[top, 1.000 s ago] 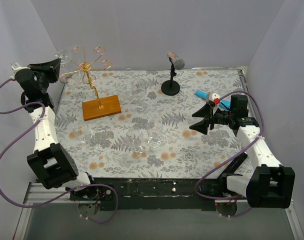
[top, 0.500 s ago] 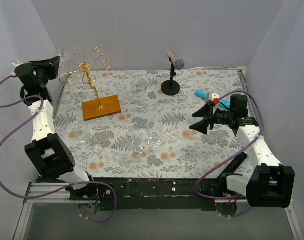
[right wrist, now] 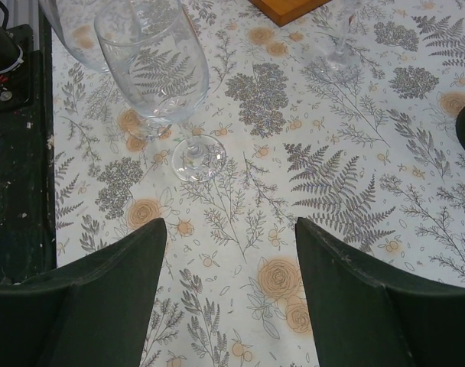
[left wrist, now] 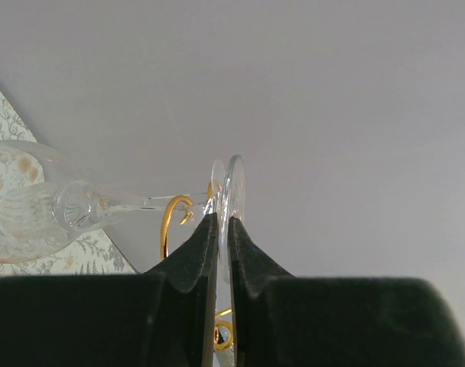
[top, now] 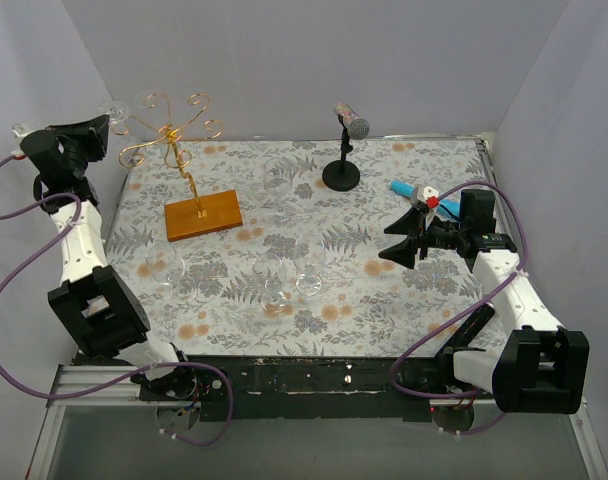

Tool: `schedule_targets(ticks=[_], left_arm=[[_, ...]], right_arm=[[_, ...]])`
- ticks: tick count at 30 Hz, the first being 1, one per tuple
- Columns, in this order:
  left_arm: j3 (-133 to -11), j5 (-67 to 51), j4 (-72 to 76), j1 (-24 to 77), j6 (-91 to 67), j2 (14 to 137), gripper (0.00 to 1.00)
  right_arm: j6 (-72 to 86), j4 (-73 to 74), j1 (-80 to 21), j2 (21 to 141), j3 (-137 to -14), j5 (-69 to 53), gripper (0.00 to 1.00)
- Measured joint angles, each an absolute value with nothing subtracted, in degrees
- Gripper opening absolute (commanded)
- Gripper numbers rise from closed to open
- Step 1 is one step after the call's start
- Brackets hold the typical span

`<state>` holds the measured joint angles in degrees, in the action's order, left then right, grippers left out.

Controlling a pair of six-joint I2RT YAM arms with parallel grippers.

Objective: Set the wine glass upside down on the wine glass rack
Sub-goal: Turn the wine glass upside down at the wine rack.

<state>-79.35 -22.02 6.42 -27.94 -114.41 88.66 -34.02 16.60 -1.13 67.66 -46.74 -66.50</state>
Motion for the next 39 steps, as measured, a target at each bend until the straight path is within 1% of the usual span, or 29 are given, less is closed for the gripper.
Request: schedule_targets(ticks=[7,17,26,31,39], left_arm=[[-78.91,-22.57,6.55,-28.71,-114.43,88.29,0.0],[-73.45,-23.94,8.03,-28.77,-114.43,83.29,0.0],[-70.54,-24.91,9.06,-28.77,-114.45,82.52,0.0],[-70.17,-24.91,9.5,-28.88,-114.45,82.52,0.08],[-70.08,-25.23,9.89,-29.1,-114.43,82.52,0.15]], right_arm=[[-34.37,16.62,-1.13,67.66,-46.87,-66.35,0.76],[-34.54,16.67,-1.13,67.66,-47.13,-66.32,0.76],[-34.61,16.67,-1.13,67.66,-47.13,-66.3,0.76],[-34.72,16.69,-1.13,67.66,-47.13,-66.15,0.76],[-34.74,16.71,-1.13,67.66,-47.13,-66.15,0.76]])
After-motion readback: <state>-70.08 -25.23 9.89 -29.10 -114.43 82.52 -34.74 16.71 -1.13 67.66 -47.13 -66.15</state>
